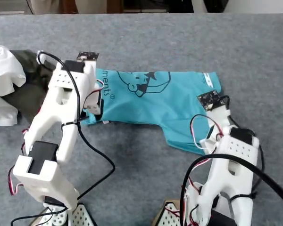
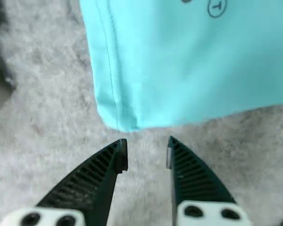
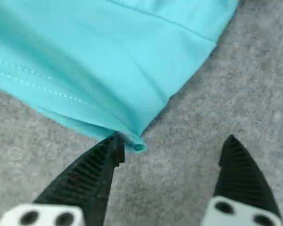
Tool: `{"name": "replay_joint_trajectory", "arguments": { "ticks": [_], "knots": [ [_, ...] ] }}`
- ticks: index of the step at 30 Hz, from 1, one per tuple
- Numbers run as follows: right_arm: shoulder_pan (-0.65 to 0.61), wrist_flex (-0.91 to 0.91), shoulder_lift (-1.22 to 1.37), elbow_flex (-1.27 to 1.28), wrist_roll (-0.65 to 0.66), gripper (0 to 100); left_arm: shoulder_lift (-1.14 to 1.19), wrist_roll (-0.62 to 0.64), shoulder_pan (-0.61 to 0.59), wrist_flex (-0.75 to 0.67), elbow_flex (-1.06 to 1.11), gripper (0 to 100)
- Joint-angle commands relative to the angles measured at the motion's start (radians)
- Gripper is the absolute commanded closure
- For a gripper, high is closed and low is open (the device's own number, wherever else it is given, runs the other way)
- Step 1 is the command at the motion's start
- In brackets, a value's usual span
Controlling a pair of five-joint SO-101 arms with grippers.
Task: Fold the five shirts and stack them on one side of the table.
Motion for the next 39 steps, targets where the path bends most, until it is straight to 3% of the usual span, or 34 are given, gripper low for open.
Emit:
{"name": "replay_joint_trajectory", "arguments": {
  "ticks": [1,3,5,7,15,24,32,36,39],
  "knots": [
    [0.03,0.089,-0.03,-0.171,-0.012,85.3,-0.058,-0.002,0.002,0.138,-0.181,84],
    [0.033,0.121,-0.024,-0.28,-0.077,99.5,-0.059,-0.002,-0.012,0.158,-0.264,88],
    [0.022,0.146,-0.021,-0.375,-0.103,96.7,-0.071,0.0,-0.029,0.153,-0.342,98],
    [-0.036,0.137,-0.021,-0.45,-0.133,97.8,-0.053,0.009,-0.032,0.135,-0.402,96],
    [-0.274,-0.055,0.211,-0.573,-0.285,99.5,0.266,0.104,-0.034,-0.235,-0.407,98],
    [-0.266,-0.413,0.627,-0.598,-0.282,99.6,0.602,0.106,-0.097,-0.39,-0.525,98],
    [-0.124,-0.468,0.857,-0.673,-0.192,99.7,0.727,0.106,-0.107,-0.319,-0.675,98],
    [-0.122,-0.373,0.825,-0.717,-0.192,99.7,0.725,0.101,-0.101,-0.304,-0.703,98],
    [-0.12,-0.298,0.736,-0.748,-0.199,99.7,0.691,0.098,-0.1,-0.192,-0.795,98]
  ]
}}
